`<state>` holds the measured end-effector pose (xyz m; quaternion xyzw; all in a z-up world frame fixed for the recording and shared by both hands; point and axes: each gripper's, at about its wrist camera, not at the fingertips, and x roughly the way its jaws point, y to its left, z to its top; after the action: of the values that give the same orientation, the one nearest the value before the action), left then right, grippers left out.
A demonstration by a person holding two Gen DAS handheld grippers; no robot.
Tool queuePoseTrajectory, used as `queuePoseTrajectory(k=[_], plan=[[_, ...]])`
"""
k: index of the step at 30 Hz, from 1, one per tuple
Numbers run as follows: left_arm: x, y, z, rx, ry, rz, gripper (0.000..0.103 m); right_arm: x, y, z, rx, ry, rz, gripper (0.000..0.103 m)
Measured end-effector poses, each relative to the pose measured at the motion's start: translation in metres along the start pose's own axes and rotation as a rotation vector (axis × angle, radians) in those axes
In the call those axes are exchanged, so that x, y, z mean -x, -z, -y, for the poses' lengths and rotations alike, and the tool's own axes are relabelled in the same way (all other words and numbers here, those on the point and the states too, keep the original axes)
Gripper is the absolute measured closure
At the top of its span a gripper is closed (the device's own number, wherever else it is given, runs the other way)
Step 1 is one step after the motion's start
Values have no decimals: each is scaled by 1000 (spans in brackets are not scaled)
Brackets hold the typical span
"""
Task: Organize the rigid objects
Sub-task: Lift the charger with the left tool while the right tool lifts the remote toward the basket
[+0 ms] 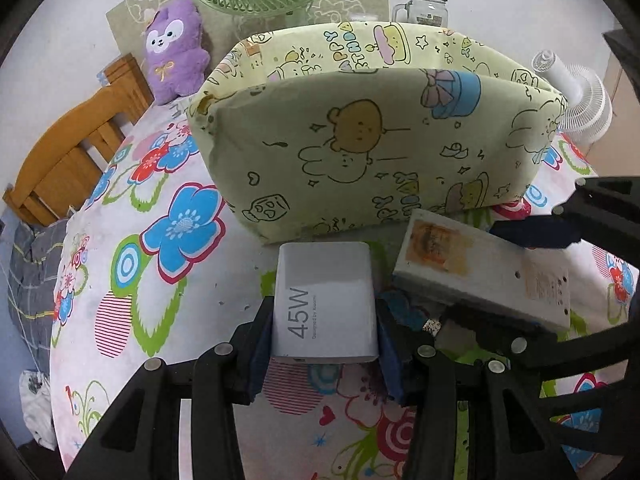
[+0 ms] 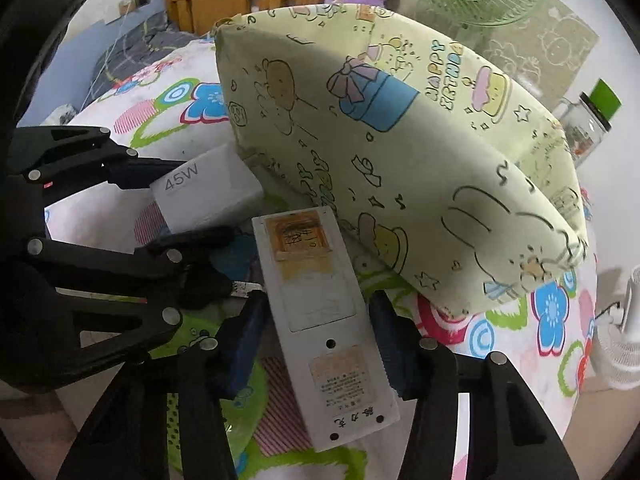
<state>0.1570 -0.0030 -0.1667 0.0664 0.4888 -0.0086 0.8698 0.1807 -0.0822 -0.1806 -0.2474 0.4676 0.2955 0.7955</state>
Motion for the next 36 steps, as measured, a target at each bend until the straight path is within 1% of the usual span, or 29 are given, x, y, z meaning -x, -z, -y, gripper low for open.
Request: queuePoseTrajectory(k=[7,12,18,23,27,34,36], plan=[[7,7,1,9,4,8,55,10,11,-3,-68,17,15,52],[11,10,4,8,7,18,55,20,18,-4,-129,58,11,53],[22,10,6,9,9,49,55,35,26,-1,-174,100,28,54],[26,16,12,-4,15,49,55,43,37,0,-240,119,30,54],[29,19,16,-11,22,51,55,43,37,2,-273,118,44,54],[39,19,21,-8,1,74,55,49,34,5,-335,140,77,54],[42,20,21,-8,6,79,55,52,35,6,-355,147,83,54]])
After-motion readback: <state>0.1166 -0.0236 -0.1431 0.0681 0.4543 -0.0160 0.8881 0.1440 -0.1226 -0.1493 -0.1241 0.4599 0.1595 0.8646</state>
